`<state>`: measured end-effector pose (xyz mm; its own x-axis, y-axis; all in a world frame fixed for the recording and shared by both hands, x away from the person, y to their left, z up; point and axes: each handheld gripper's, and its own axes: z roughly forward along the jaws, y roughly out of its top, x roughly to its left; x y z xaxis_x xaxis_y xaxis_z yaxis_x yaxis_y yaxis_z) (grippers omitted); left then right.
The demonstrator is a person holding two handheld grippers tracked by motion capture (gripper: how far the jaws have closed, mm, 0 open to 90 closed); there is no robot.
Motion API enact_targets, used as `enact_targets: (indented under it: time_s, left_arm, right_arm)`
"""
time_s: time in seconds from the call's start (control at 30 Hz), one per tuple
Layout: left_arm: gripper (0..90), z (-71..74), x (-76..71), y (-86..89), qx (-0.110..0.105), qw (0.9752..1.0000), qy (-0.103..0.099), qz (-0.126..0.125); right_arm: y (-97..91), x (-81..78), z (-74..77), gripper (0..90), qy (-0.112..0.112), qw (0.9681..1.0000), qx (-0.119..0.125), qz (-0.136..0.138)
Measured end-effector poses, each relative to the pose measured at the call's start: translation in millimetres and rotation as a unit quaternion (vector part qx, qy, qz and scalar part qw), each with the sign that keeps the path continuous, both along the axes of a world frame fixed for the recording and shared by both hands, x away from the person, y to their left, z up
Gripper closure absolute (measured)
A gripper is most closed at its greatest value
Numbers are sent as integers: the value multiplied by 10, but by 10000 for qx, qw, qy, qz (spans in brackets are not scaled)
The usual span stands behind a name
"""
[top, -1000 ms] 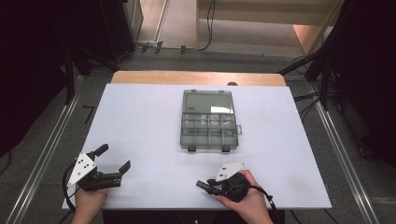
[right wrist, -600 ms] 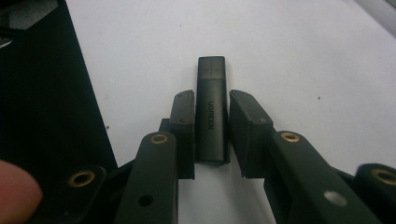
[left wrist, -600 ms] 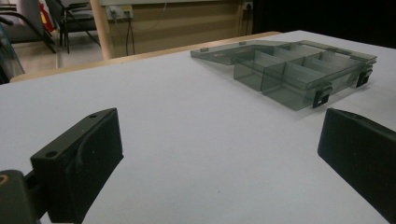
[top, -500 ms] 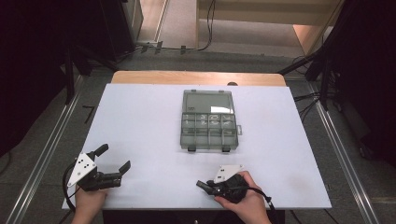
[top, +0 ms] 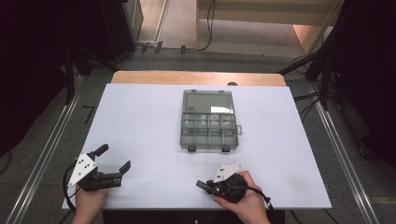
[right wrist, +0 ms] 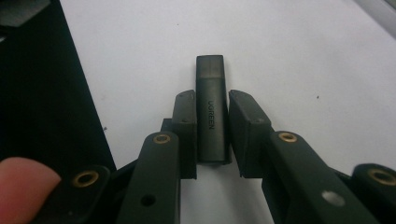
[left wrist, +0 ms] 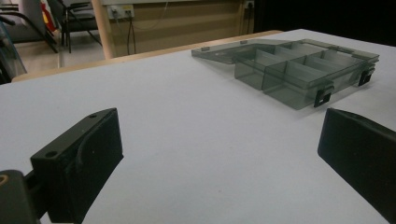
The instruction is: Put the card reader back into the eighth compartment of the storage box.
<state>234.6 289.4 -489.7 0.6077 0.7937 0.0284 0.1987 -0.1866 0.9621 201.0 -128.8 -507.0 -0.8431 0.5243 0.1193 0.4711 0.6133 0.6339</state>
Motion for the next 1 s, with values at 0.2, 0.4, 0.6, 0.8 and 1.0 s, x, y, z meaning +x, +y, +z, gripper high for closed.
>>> enact_targets:
  time_s: [0.2, 0.4, 0.6, 0.8, 1.0]
  left_arm:
    - [1, -1, -2, 1, -11, 10000, -4, 3]
    - [1, -1, -5, 4, -22, 10000, -8, -2]
    - [1, -1, -5, 5, -23, 10000, -1, 5]
    - [1, -1, -6, 4, -26, 10000, 4, 13]
    - [2, -1, -6, 6, -31, 10000, 12, 15]
  right_arm:
    - [5, 24, 29, 714, 2, 10000, 30, 78]
    - [-2, 46, 88, 714, -13, 9999, 113, 77]
    - [-13, 64, 141, 714, -68, 9999, 146, 58]
    - [-30, 82, 190, 714, -121, 9997, 185, 61]
    - [-17, 104, 211, 714, -139, 9996, 219, 75]
